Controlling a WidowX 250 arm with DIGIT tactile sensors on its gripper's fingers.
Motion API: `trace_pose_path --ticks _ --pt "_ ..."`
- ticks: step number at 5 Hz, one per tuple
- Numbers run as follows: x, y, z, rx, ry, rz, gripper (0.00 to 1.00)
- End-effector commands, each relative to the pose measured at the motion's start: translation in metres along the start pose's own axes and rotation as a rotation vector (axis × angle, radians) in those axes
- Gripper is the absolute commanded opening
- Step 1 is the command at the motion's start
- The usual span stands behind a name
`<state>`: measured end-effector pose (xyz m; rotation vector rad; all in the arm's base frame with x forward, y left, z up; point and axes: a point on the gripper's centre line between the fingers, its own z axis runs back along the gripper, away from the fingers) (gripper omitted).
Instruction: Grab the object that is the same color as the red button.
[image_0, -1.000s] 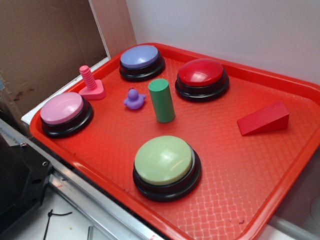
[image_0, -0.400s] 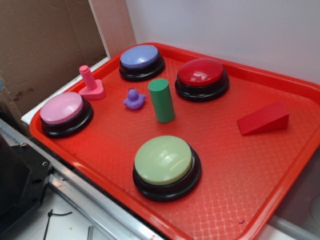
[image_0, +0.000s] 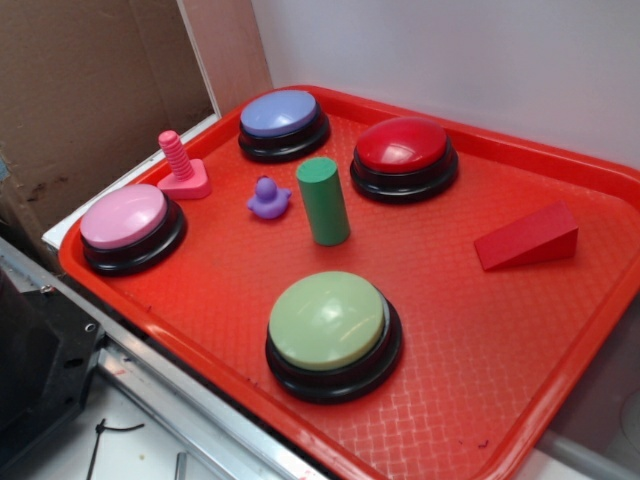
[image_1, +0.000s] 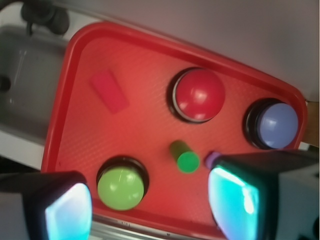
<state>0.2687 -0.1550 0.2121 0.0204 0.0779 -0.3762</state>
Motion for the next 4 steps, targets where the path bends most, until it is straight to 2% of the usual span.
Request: trace_pose_path --ticks 1,2,3,4 --pt "-0.011 -0.009 0.017 -0.007 -0.077 0.003 1.0" --pt "-0.011 -0.009 0.017 -0.007 -0.077 0.003 1.0" --pt "0.026 -0.004 -0.03 -0.033 -0.056 -0.211 1.0" --pt "0.051 -0.014 -0.064 -0.046 -0.018 -0.309 1.0"
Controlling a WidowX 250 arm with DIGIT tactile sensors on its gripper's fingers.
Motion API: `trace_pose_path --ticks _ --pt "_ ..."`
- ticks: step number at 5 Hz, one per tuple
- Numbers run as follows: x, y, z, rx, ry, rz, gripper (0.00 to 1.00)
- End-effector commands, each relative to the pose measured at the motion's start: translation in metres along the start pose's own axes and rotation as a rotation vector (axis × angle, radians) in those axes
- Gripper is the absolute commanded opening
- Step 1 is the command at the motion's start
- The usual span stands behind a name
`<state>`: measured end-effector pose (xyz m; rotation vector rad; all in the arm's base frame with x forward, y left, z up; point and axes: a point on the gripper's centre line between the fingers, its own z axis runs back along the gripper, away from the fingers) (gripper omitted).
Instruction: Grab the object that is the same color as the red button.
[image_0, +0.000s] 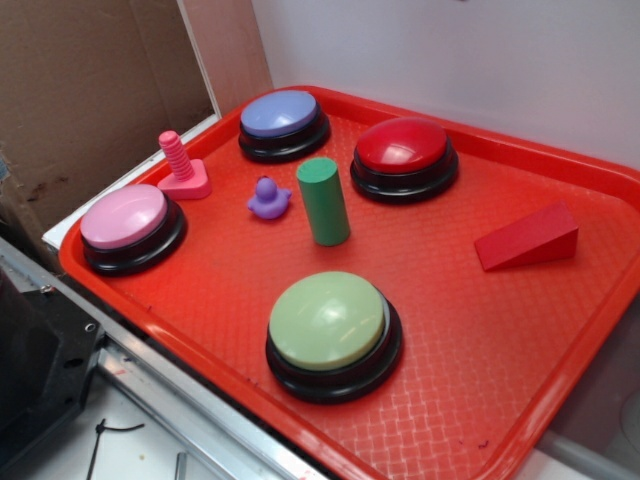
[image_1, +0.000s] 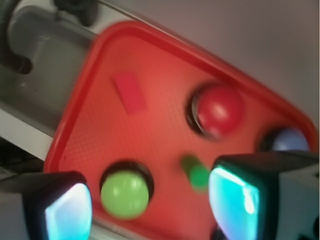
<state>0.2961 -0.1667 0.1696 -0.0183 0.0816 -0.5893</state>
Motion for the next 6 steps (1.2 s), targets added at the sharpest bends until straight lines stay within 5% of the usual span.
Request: trace_pose_path --ticks 1,3,6 --pt "0.04 -0.016 -0.075 -0.041 0.058 -0.233 1.0" --pt "0.048 -0.008 -0.118 -0.02 0.057 -0.249 1.0" --pt "0.054 -0.026 -0.112 -0.043 0.041 -0.365 1.0"
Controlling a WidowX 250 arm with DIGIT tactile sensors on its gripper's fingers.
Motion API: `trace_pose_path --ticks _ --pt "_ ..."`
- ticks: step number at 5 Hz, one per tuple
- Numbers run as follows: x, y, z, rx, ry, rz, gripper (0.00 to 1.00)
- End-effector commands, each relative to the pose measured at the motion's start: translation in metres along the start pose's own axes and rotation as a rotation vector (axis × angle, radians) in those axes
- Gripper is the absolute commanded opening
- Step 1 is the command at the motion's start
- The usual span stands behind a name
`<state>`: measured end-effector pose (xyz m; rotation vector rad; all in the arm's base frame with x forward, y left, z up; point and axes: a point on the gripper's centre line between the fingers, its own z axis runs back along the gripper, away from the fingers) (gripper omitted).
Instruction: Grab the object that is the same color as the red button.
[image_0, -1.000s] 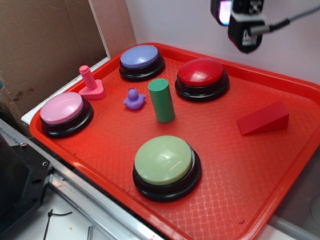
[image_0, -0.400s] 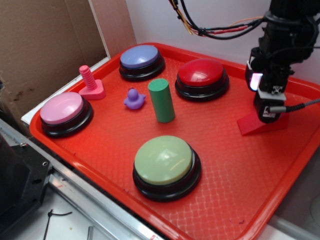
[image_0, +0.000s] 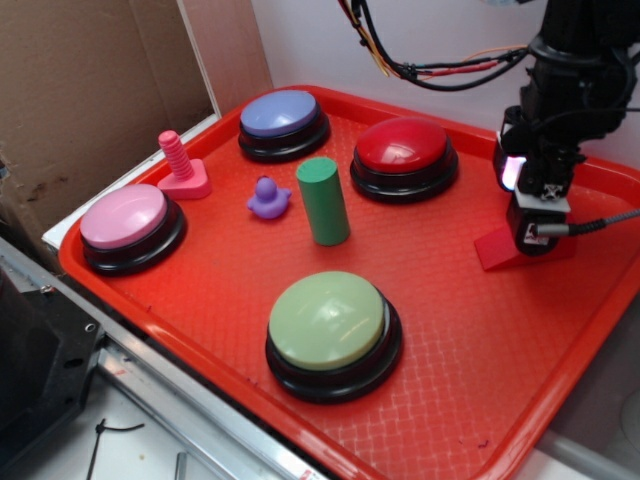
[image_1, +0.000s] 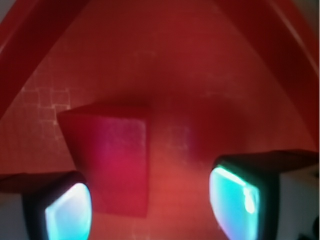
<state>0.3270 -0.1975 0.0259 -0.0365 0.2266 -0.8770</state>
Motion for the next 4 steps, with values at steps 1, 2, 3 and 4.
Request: trace_pose_path --ticks 1,2,3,4 --pt "0.006 -0.027 0.022 0.004 -0.05 -0.173 1.0" --pt "0.008 -0.028 0.015 0.006 -0.012 -0.197 1.0" --pt "0.007 -0.023 0.009 0.039 0.03 -0.154 1.0" --pt "0.007 -0.016 -0.006 0.053 0.109 -0.126 1.0"
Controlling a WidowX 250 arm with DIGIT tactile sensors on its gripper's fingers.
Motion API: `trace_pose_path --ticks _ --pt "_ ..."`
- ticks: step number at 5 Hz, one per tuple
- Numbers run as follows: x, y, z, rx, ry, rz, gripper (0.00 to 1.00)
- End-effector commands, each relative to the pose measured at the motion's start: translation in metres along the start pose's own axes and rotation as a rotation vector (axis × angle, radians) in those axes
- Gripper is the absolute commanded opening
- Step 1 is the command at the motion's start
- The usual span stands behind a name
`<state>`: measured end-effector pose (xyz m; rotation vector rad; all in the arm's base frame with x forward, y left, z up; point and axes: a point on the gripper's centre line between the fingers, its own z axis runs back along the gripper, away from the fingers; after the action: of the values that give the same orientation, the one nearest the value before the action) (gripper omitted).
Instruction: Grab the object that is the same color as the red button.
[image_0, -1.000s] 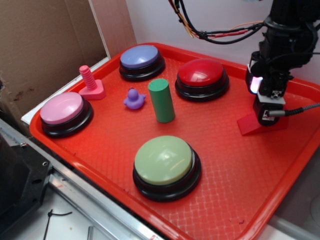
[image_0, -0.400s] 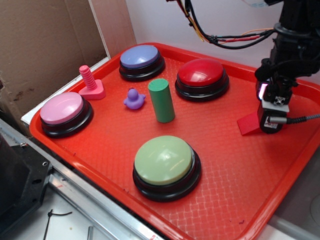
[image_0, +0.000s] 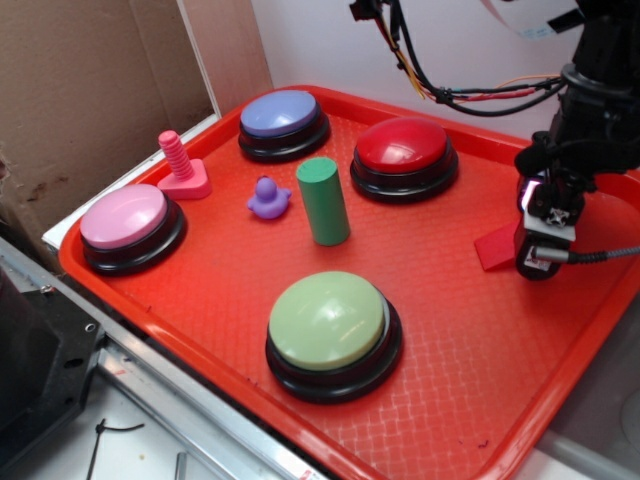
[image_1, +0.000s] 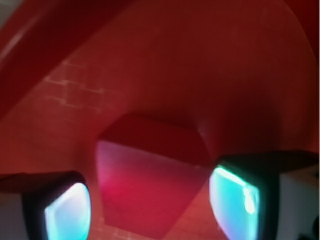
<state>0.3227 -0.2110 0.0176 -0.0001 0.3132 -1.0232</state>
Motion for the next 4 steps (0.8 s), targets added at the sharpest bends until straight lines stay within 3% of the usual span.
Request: trace_pose_path --ticks 1,2,3,4 --pt "-0.006 -0.003 -0.001 0.117 0.075 0.101 0.0" --pt "-0.012 -0.002 0.003 0.16 0.088 0.166 0.0" --pt "-0.02 -0.002 0.018 0.185 0.061 0.221 0.0" --pt "-0.042 -0.008 0.062 0.142 -0.048 0.394 0.0"
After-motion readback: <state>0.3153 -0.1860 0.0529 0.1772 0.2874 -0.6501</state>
